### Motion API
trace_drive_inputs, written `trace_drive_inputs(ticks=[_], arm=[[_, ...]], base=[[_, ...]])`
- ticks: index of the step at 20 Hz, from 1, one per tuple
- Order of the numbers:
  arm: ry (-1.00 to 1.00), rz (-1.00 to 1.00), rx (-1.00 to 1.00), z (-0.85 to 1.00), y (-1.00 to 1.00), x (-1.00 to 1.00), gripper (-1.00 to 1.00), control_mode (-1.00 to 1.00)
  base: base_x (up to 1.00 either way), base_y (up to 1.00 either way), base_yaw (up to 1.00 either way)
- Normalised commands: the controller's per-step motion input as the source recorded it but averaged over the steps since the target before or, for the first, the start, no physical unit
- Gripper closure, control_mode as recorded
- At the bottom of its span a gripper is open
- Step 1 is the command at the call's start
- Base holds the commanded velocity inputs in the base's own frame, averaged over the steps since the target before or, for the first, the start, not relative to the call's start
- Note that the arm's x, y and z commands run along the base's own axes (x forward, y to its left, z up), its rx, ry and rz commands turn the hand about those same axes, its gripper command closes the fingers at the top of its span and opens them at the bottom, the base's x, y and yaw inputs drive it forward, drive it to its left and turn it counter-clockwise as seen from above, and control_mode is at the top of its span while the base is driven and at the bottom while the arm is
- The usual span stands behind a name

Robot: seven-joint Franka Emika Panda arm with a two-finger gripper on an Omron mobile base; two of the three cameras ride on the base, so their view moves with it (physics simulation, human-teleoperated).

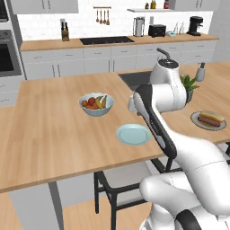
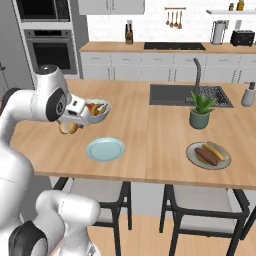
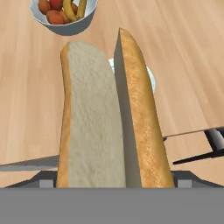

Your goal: Place one bun and one sausage from the bowl on each plate.

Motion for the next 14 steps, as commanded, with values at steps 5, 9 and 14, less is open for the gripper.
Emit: trace_drive_inputs(ticks=[5,9,14], arm=[[0.0,0.0,0.0,-0.97,-0.55,0.96,1.0,-1.0],[0.0,0.0,0.0,-0.99,-0.43,0.71,1.0,-1.0],[0.0,0.0,0.0,-0.84,-0.09,0.32,1.0,-1.0]], base=[[0.0,0.0,0.0],[0.0,0.0,0.0],[0.0,0.0,0.0]])
